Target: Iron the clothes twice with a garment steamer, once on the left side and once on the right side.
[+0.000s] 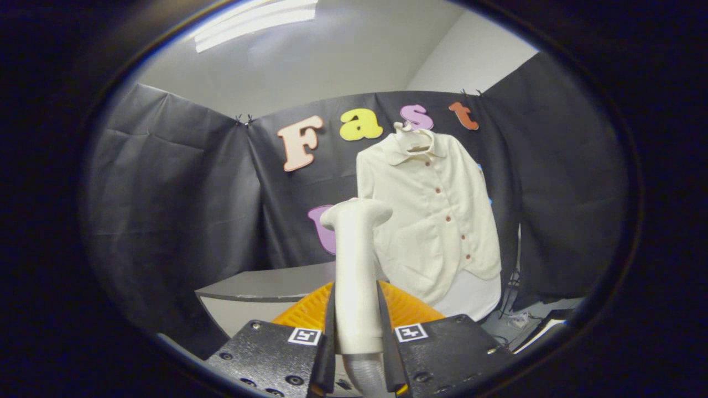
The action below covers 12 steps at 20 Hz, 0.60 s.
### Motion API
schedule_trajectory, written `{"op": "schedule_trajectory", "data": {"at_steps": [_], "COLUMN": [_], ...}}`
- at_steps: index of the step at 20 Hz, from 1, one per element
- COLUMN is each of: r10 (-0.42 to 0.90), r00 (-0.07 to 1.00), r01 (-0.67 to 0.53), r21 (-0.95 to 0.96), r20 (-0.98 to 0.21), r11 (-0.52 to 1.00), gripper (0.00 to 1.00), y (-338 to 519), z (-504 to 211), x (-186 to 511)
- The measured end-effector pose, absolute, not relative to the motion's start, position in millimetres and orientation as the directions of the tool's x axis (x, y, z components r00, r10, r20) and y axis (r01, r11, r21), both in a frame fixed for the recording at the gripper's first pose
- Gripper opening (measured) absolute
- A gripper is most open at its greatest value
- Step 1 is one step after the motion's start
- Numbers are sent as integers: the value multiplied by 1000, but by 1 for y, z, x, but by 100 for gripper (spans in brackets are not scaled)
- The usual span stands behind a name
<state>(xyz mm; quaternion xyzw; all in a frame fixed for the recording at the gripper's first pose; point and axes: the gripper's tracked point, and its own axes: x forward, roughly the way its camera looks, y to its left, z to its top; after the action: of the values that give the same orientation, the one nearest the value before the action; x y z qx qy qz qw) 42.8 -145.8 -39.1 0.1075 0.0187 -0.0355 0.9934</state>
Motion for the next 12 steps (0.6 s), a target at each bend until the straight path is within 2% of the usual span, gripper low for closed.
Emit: {"op": "schedule_trajectory", "data": {"at_steps": [12], "r10": [13], "r00": [999], "r01": [-7], "r21": [141], "r20": [-43], "r11": [990], "gripper": [34], "y": [-28], "z": [-10], "x": [33]}}
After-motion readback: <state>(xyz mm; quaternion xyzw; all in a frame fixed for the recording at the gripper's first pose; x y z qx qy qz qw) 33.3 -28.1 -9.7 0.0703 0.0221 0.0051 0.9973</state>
